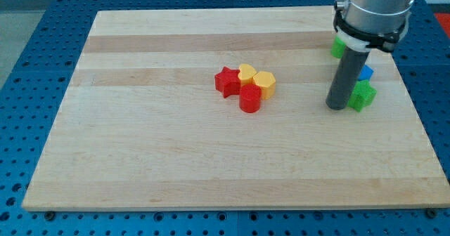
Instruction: Point your arm to the group of blocks
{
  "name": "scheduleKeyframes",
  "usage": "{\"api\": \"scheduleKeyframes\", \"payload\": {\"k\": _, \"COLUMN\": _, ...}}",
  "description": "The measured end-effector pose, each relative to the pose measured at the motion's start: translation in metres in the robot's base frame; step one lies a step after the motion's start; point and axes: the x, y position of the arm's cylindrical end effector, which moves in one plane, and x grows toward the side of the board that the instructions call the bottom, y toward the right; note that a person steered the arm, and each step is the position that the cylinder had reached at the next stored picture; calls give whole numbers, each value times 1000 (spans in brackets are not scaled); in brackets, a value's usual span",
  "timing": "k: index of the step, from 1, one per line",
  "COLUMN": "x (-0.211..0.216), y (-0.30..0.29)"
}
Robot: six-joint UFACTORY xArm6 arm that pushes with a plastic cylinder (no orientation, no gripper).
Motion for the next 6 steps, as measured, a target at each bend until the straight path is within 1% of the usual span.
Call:
{"api": "scheduleKeyframes", "payload": {"k": 1, "x": 0, "y": 12}}
{"api": "scheduleKeyframes", "payload": {"k": 2, "x": 0, "y": 10}}
{"api": "scheduleKeyframes", "payload": {"k": 3, "x": 30, "y": -10}}
{"api": "scheduleKeyframes", "payload": {"k": 4, "x": 61, "y": -12}}
{"api": "scheduleKeyframes", "payload": {"k": 5, "x": 62, "y": -26}}
{"api": "scheduleKeyframes", "payload": {"k": 6, "x": 62, "y": -75}}
